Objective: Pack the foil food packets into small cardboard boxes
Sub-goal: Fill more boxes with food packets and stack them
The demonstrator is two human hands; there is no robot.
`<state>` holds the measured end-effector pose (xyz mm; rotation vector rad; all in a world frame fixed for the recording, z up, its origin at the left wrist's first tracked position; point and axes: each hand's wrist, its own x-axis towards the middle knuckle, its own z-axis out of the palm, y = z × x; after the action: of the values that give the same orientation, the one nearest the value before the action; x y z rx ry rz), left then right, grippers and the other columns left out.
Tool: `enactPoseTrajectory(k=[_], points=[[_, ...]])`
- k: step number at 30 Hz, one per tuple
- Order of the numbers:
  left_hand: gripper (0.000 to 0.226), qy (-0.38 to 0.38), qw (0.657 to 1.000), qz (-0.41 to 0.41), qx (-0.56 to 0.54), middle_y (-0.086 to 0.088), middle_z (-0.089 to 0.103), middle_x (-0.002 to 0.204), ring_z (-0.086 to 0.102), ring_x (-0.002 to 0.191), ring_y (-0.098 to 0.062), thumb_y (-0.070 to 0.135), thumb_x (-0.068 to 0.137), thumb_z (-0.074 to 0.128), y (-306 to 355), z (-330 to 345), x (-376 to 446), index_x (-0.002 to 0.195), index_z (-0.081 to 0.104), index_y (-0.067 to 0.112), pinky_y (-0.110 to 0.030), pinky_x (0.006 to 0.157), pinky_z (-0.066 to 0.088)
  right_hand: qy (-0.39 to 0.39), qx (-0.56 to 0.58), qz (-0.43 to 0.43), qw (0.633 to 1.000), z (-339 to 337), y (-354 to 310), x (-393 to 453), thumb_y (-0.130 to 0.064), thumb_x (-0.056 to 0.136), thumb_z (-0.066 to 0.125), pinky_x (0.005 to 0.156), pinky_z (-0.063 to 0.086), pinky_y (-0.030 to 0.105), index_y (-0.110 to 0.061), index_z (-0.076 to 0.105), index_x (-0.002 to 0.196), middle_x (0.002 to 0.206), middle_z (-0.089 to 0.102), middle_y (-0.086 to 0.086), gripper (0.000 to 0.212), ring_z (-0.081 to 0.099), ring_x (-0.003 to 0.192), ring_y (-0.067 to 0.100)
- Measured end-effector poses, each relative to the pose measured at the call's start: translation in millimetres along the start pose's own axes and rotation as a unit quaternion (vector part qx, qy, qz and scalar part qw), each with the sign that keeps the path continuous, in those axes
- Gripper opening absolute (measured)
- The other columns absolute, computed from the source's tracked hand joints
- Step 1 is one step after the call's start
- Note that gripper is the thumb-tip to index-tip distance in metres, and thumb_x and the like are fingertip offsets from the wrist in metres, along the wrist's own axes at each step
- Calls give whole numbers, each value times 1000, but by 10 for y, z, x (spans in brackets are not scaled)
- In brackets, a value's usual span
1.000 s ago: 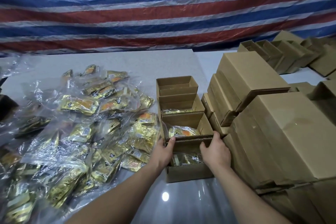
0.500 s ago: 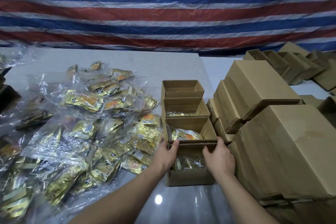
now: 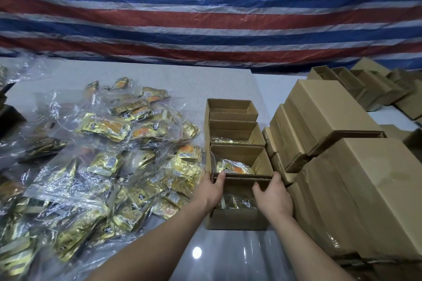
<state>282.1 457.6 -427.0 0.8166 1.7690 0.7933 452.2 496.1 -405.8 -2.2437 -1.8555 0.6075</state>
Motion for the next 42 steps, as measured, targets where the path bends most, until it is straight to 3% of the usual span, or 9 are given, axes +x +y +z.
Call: enactPoseTrajectory(k=[6,11,16,22,29,34,42], points=[[74,-8,1000,1,-19,-6,42,150,39,138,-27,64,95,37,-40,5,-89,152,27,17,-39,111,32,-1,-2,-27,1000,-48,16,-38,-27,94,52,98,48,41,-5,25,153,148,45,15,68,51,129,31],[80,-10,1000,-2,15,-9,33,156,32,143,-30,67,95,31,-58,-8,-123,155,18,16,-44,117,28,31,0,-70,997,-7,-91,-89,-16,93,50,111,39,41,-5,28,152,156,32,13,63,37,140,30],[74,17,998,9,63,-10,40,152,38,140,-29,63,98,24,-51,34,-179,153,23,14,-42,113,31,23,-27,-90,995,63,-110,-113,-21,90,56,113,35,39,-5,37,148,157,28,13,63,34,142,29],[62,44,999,20,23,-7,49,144,44,135,-26,55,100,28,-21,62,-133,149,32,17,-40,112,35,9,-32,-113,993,18,-148,34,-21,90,57,115,31,38,-4,42,145,158,25,14,60,30,145,29],[62,32,999,16,24,-11,52,141,47,132,-29,52,101,33,64,-16,47,148,34,13,-38,108,37,3,-45,-109,993,45,-168,49,-25,88,59,116,31,39,-3,55,131,159,25,19,48,33,143,33],[56,11,1000,10,26,-9,57,133,52,126,-28,50,102,31,55,-51,-42,147,35,17,-41,107,42,-2,-55,-98,994,36,-168,49,-27,90,58,116,32,40,-5,55,131,161,20,17,47,32,144,33],[69,-32,999,-8,4,-11,31,157,28,145,-31,55,101,26,117,-255,-213,154,16,11,-41,116,25,-22,-78,-99,992,-87,-143,-7,-23,95,53,122,21,40,-8,37,148,163,15,18,57,18,151,32]])
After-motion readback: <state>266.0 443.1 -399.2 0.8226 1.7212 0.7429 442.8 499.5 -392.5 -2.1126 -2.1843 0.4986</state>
